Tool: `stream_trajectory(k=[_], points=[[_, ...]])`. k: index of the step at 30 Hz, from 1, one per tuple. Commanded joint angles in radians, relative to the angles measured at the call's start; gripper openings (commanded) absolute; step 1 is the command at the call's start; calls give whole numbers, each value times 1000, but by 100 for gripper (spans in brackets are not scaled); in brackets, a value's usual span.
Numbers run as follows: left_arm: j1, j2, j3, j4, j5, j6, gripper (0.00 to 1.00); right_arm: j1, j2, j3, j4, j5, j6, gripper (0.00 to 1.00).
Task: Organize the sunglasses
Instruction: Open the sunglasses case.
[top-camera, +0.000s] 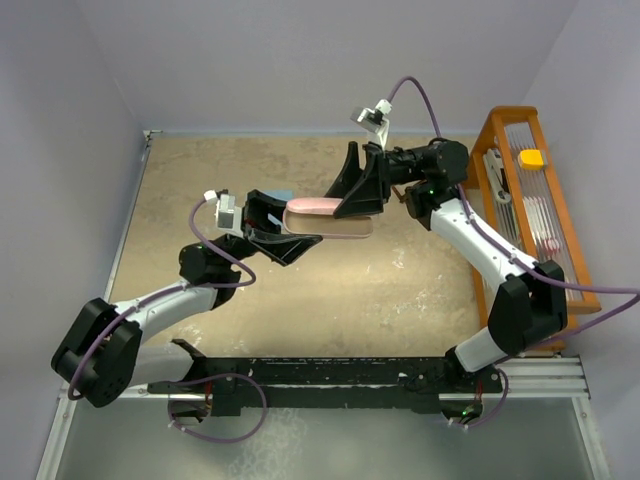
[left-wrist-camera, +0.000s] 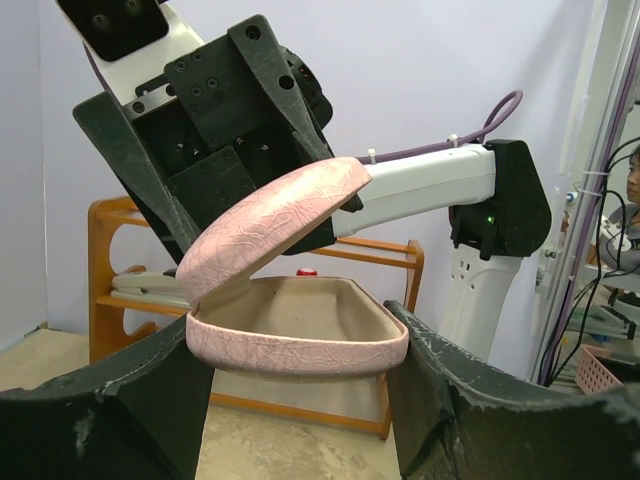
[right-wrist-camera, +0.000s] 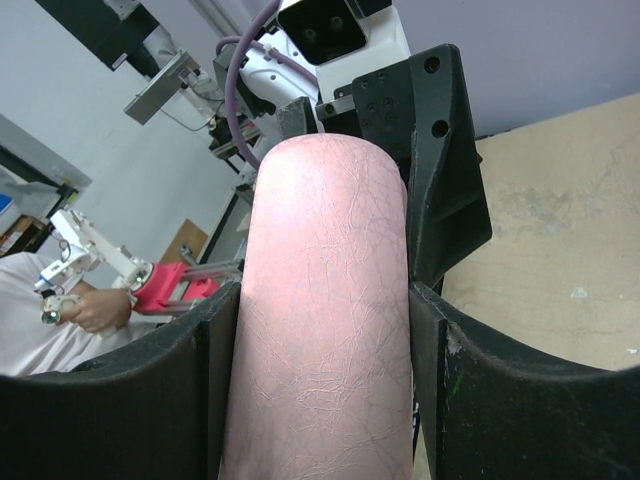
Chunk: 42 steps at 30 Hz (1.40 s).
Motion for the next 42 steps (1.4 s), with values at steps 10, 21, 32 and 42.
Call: stream_trajectory(k=[10, 21, 32, 42], points=[[-19, -13, -72, -97, 216, 4, 18, -48, 6, 131, 240, 191, 92, 0], [-19, -59, -69, -241, 215, 113, 18, -51, 68, 177, 431, 212, 318, 0], [-26, -82, -59, -375, 203, 215, 17, -54, 96, 182, 562, 250, 480, 0], [-29, -104, -54, -458, 194, 280, 17, -55, 84, 174, 453, 257, 519, 0]])
